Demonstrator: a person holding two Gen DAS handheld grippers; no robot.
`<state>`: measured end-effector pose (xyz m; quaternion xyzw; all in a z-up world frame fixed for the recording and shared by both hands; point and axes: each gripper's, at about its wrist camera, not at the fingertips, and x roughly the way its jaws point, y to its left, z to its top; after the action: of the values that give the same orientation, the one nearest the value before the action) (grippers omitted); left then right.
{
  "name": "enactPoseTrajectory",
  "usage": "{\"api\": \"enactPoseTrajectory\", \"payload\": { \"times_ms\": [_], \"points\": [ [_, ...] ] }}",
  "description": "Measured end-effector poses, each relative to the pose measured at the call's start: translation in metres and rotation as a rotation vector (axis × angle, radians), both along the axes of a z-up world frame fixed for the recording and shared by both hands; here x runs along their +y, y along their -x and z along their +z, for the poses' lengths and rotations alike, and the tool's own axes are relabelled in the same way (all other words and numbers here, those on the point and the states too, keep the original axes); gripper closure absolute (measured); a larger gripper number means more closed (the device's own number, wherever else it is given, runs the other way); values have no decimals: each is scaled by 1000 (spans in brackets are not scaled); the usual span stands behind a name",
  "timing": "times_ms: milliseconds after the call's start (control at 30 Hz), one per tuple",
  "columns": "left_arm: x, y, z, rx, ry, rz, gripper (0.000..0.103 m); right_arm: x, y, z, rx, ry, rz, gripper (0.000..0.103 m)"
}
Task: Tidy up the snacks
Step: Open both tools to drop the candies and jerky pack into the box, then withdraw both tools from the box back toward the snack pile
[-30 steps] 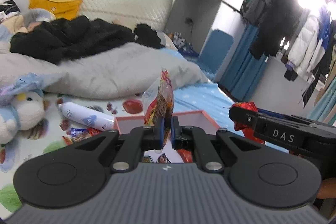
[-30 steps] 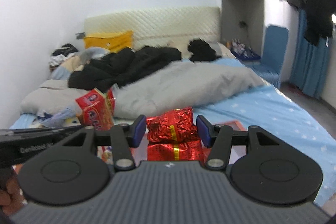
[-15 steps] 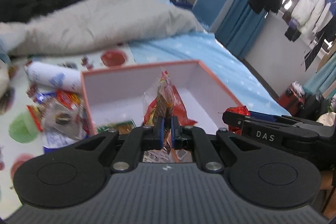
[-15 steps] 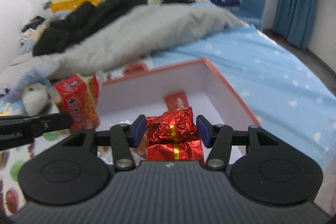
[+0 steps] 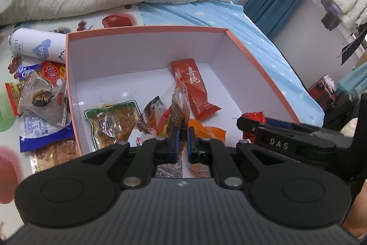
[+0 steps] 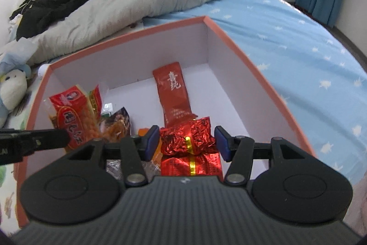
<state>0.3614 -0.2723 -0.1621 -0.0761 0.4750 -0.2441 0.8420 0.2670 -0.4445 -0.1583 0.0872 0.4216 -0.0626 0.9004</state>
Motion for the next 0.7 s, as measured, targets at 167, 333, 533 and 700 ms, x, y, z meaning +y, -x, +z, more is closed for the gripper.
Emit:
{"api": "enactPoseTrajectory", "payload": {
  "times_ms": [167,333,533,700],
  "points": [
    [3,3,6,-18,-8,13,94,5,5,1,11,-5,-1,46],
    [14,9,21,-11,19,23,65,6,16,15,-12,-7,-16,36],
    [28,27,61,-108,-5,29,63,13,34,45,-84,-16,-16,36],
    [44,47,100,-197,-5,34,63,30,51,80,-164,35,-7,36]
  ]
}}
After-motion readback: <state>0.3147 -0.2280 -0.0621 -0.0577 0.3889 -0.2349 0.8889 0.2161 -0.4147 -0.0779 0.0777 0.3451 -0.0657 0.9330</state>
